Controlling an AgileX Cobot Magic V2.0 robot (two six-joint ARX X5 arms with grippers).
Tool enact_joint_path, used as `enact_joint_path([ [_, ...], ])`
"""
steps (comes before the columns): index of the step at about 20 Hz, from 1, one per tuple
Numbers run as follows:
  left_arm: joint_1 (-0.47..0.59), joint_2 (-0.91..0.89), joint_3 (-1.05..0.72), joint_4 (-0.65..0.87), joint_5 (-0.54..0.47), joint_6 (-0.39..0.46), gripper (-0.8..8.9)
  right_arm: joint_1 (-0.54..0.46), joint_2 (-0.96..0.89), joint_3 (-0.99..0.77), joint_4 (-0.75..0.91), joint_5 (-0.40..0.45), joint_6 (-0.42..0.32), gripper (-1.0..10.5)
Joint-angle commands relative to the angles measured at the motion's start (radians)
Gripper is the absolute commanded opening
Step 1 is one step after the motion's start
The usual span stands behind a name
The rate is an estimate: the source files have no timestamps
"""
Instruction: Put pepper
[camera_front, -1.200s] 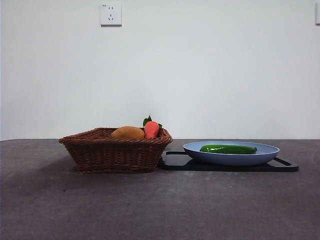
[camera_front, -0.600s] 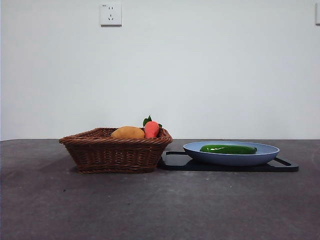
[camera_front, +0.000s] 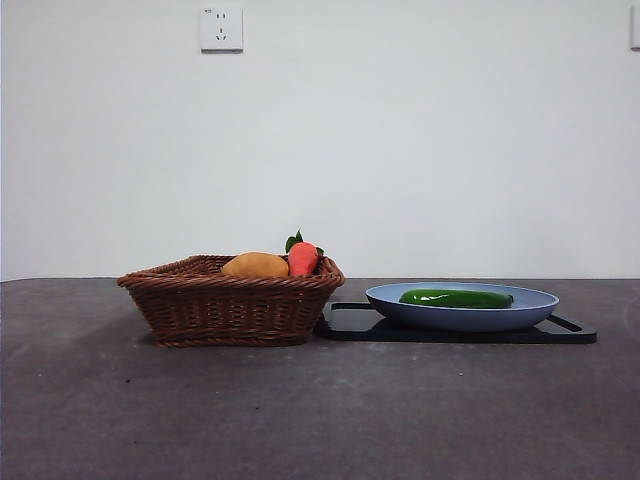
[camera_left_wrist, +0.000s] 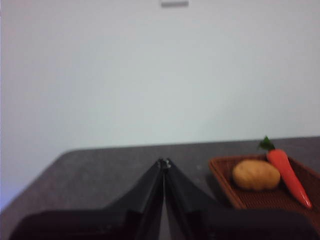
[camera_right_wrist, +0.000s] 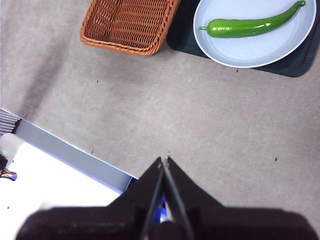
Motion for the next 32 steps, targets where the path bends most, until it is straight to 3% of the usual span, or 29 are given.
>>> enact_joint_path([
  [1,0.003,-0.038,-0.05,0.011,0.002,-0.038,0.08,0.002,0.007,0.018,0.006,0.0,0.006,0.1],
  [3,0.003,-0.071,-0.087,0.0,0.002,-0.043,0.08,0.002,0.007,0.018,0.006,0.0,0.006,0.1],
  [15,0.003,-0.143,-0.087,-0.385,0.006,-0.097,0.08,0.002,0.007,0.018,0.006,0.0,0.006,0.1],
  [32,0.003,-0.143,-0.087,-0.377,0.031,-0.114,0.08,0.002,0.007,0.019,0.006,0.0,0.006,0.1],
])
